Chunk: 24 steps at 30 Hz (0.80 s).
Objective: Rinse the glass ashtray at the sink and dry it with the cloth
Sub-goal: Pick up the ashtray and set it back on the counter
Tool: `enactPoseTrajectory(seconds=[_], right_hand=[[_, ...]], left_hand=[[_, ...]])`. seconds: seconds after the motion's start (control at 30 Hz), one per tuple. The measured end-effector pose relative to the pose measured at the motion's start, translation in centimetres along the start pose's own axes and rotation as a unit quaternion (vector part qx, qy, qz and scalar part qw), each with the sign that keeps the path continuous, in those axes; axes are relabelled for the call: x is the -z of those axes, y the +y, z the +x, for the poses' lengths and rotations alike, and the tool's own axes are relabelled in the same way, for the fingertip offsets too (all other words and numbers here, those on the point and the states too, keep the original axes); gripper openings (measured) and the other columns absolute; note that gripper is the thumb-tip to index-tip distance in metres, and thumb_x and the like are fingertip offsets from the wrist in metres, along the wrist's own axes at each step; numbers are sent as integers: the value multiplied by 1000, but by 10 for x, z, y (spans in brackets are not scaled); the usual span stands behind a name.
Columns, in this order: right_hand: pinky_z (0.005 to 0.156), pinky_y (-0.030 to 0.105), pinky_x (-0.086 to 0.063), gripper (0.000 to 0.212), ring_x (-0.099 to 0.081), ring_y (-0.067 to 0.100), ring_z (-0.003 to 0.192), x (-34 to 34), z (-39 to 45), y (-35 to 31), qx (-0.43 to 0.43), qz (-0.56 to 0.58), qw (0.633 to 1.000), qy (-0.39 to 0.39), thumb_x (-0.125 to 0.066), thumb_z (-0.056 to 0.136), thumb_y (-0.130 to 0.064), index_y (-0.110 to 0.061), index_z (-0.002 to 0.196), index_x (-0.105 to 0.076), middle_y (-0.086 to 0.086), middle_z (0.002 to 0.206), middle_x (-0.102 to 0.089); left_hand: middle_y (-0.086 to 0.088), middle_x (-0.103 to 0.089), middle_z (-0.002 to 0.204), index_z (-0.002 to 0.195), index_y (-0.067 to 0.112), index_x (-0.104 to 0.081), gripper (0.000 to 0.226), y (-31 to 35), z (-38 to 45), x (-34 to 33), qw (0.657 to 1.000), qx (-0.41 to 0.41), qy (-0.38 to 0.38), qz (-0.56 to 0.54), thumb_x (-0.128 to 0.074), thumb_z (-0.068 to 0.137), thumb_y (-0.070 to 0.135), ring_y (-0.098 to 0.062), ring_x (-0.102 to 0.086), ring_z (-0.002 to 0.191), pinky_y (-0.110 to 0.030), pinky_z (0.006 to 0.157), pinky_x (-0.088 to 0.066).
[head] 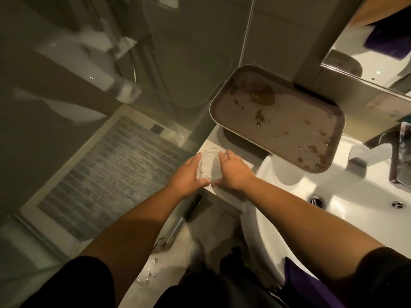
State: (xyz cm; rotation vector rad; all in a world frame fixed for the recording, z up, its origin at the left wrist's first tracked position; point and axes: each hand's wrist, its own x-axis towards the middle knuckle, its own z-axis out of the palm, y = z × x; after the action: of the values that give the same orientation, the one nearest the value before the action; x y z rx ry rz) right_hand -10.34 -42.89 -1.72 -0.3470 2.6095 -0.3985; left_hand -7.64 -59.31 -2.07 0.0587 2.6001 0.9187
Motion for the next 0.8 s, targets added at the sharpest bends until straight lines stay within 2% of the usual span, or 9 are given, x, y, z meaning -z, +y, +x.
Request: enactPoseTrajectory(seconds=[0.1, 0.23, 0.33, 0.5, 0.63, 0.73, 0.8], right_hand=[[108, 42, -38, 95, -38, 36, 134, 8, -8, 1, 32, 22, 999, 16, -80, 74, -43, -11, 148, -30, 14, 153, -32], [110, 42, -38, 97, -39, 35, 135, 31, -24, 1, 81, 70, 992, 67, -82, 72, -44, -15, 150, -31, 13, 150, -34], [113, 36, -32, 99, -36, 31, 139, 60, -34, 4, 94, 78, 987, 101, -83, 73, -40, -14, 151, -29, 13, 153, -31], [117, 37, -30, 102, -29, 31, 144, 110, -30, 20, 69, 78, 984, 143, -83, 75, -37, -9, 153, -24, 14, 159, -24], [119, 37, -27, 106, -28, 29, 146, 135, -5, 47, 30, 98, 980, 168, -85, 72, -38, -8, 154, -25, 15, 160, -24], [119, 35, -26, 103, -28, 29, 146, 155, 15, 68, 13, 104, 978, 180, -86, 72, -33, -8, 153, -27, 15, 159, -25], [116, 32, -26, 101, -31, 28, 144, 167, 27, 81, 4, 110, 977, 181, -86, 71, -31, -8, 152, -29, 15, 157, -27]], left_hand=[[-6, -45, 147, 149, 18, -33, 84, 3, -10, 9, 999, -22, 26, -22, -78, 79, 31, -23, -47, 131, -21, 92, -34], [-3, -40, 152, 152, 18, -27, 90, 11, -17, 21, 997, -40, 60, -14, -78, 79, 35, -20, -42, 136, -20, 100, -30], [0, -37, 155, 154, 21, -24, 95, 27, -11, 31, 994, -60, 85, -15, -76, 78, 44, -17, -39, 139, -28, 110, -33], [0, -33, 157, 154, 18, -21, 96, 65, 25, 54, 988, -107, 111, 10, -75, 80, 44, -16, -35, 142, -28, 111, -31], [-4, -30, 158, 154, 14, -22, 93, 98, 72, 66, 987, -136, 88, 0, -77, 81, 33, -17, -32, 143, -26, 113, -27], [-3, -23, 161, 153, 12, -23, 91, 119, 110, 69, 982, -165, 89, 29, -76, 82, 33, -16, -25, 146, -23, 115, -21], [-3, -24, 160, 153, 13, -23, 92, 131, 133, 69, 981, -171, 84, 39, -76, 82, 34, -17, -28, 145, -25, 114, -24]])
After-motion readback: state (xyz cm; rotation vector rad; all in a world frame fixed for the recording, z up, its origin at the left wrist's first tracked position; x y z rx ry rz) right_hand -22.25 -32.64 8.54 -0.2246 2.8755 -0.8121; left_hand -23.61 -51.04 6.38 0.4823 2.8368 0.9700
